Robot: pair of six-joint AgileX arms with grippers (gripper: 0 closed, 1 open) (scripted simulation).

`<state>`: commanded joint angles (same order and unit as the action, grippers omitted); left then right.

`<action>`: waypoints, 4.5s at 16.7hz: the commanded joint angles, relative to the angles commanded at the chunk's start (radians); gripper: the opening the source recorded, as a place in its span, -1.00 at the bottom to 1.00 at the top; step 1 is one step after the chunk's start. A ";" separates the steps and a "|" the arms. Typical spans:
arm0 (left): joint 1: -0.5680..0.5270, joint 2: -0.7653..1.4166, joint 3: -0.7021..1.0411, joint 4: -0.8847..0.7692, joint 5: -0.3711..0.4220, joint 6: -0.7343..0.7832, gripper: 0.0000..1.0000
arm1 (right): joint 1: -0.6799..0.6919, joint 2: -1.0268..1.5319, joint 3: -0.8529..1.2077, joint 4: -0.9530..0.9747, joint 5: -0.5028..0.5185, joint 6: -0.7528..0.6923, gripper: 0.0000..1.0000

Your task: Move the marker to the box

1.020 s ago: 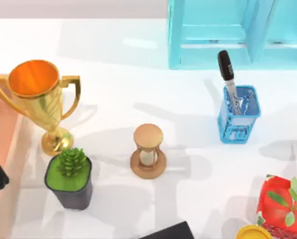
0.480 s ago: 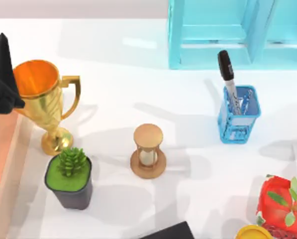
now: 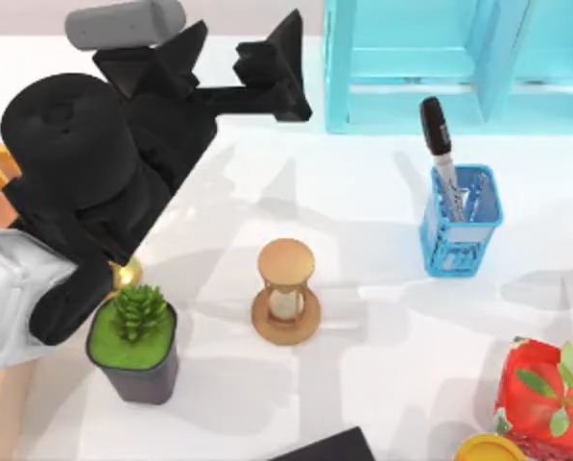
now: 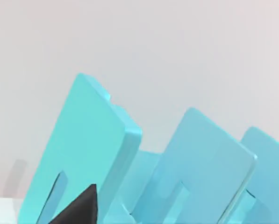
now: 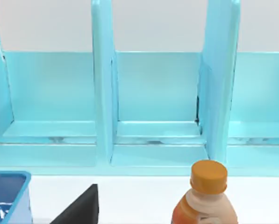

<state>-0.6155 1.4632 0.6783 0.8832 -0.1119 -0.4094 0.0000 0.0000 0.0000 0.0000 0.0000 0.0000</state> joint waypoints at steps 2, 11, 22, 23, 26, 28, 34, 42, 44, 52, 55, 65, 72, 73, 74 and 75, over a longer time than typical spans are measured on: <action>-0.074 0.205 0.063 0.079 0.007 -0.050 1.00 | 0.000 0.000 0.000 0.000 0.000 0.000 1.00; -0.239 0.634 0.139 0.209 0.036 -0.173 1.00 | 0.000 0.000 0.000 0.000 0.000 0.000 1.00; -0.235 0.628 0.223 0.124 0.040 -0.171 1.00 | 0.000 0.000 0.000 0.000 0.000 0.000 1.00; -0.237 0.637 0.245 0.109 0.039 -0.171 1.00 | 0.000 0.000 0.000 0.000 0.000 0.000 1.00; -0.239 0.674 0.318 0.069 0.037 -0.173 1.00 | 0.000 0.000 0.000 0.000 0.000 0.000 1.00; -0.240 0.706 0.371 0.049 0.037 -0.174 1.00 | 0.000 0.000 0.000 0.000 0.000 0.000 1.00; -0.236 0.820 0.520 0.015 0.042 -0.174 1.00 | 0.000 0.000 0.000 0.000 0.000 0.000 1.00; -0.222 0.921 0.615 0.019 0.057 -0.172 1.00 | 0.000 0.000 0.000 0.000 0.000 0.000 1.00; -0.222 0.921 0.615 0.019 0.057 -0.172 1.00 | 0.000 0.000 0.000 0.000 0.000 0.000 1.00; -0.222 0.921 0.615 0.019 0.057 -0.172 0.10 | 0.000 0.000 0.000 0.000 0.000 0.000 1.00; -0.222 0.921 0.615 0.019 0.057 -0.172 -0.36 | 0.000 0.000 0.000 0.000 0.000 0.000 1.00; -0.222 0.921 0.615 0.019 0.057 -0.172 -1.00 | 0.000 0.000 0.000 0.000 0.000 0.000 1.00; -0.209 0.881 0.594 -0.019 0.063 -0.163 -1.00 | 0.000 0.000 0.000 0.000 0.000 0.000 1.00; -0.204 0.863 0.584 -0.036 0.069 -0.161 -1.00 | 0.000 0.000 0.000 0.000 0.000 0.000 1.00; -0.195 0.841 0.574 -0.052 0.077 -0.158 -1.00 | 0.000 0.000 0.000 0.000 0.000 0.000 1.00; -0.183 0.816 0.563 -0.067 0.085 -0.155 -1.00 | 0.000 0.000 0.000 0.000 0.000 0.000 1.00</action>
<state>-0.7986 2.2792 1.2413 0.8163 -0.0265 -0.5643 0.0000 0.0000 0.0000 0.0000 0.0000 0.0000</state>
